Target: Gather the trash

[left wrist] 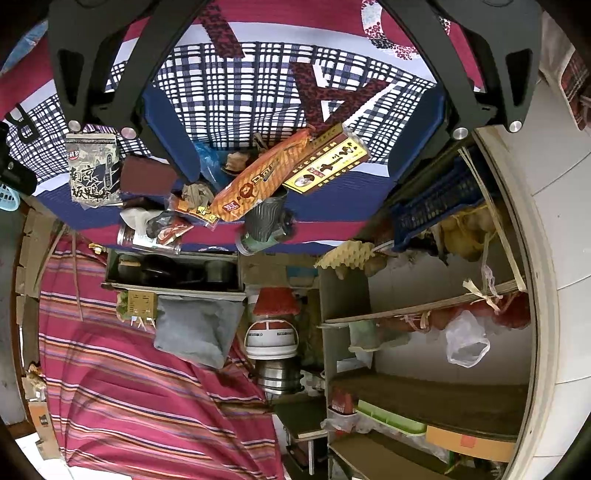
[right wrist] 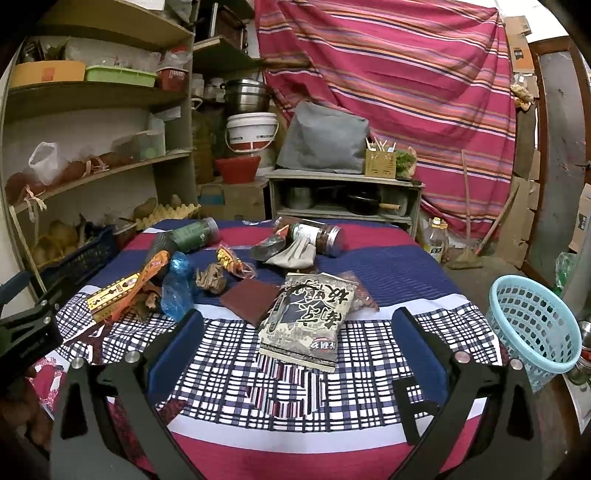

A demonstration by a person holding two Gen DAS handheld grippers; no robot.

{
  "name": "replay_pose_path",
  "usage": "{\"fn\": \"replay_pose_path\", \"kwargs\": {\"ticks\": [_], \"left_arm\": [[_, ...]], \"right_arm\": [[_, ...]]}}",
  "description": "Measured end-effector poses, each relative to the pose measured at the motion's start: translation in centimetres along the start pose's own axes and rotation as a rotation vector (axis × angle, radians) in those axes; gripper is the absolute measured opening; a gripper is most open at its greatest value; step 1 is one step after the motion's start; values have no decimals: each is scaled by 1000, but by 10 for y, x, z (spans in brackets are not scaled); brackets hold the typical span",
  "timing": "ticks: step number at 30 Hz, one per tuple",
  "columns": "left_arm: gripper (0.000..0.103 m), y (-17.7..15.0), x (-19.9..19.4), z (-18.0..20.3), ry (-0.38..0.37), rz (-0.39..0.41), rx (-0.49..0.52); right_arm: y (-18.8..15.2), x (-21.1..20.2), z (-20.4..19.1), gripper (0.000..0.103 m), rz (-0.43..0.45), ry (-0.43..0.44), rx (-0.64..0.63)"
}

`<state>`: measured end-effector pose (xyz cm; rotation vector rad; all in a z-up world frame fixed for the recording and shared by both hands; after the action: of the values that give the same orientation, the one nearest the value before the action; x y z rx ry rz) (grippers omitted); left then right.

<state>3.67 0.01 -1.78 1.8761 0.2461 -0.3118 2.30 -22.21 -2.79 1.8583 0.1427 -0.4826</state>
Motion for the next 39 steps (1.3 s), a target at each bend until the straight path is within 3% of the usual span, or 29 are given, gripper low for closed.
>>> {"fn": "replay_pose_path", "kwargs": {"ticks": [4, 6, 19, 27, 33, 39], "left_arm": [[98, 0, 0, 0, 1, 1, -2], [98, 1, 1, -1, 0, 2, -6], [98, 1, 1, 0, 13, 15, -15], [98, 0, 3, 1, -5, -20, -27], [98, 1, 4, -2, -5, 10, -53], [98, 0, 10, -5, -16, -6, -81]], "right_arm": [[0, -2, -3, 99, 7, 28, 34], [2, -6, -5, 99, 51, 50, 56], [-4, -2, -10, 99, -37, 31, 35], [-2, -3, -11, 99, 18, 28, -4], [-3, 6, 2, 99, -88, 0, 47], [4, 17, 20, 99, -83, -29, 76]]}}
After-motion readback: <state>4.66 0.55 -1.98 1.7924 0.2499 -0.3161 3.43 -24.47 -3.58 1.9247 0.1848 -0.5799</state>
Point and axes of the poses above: each gripper's, at about its wrist camera, not at the fingertips, and x roughly the way its jaws point, z to its right, y to its top, the point moved 4 cm from there along x, roughly the way its jaws point, and after that the axes turned 15 degrees about x, right-handed, at the moved point
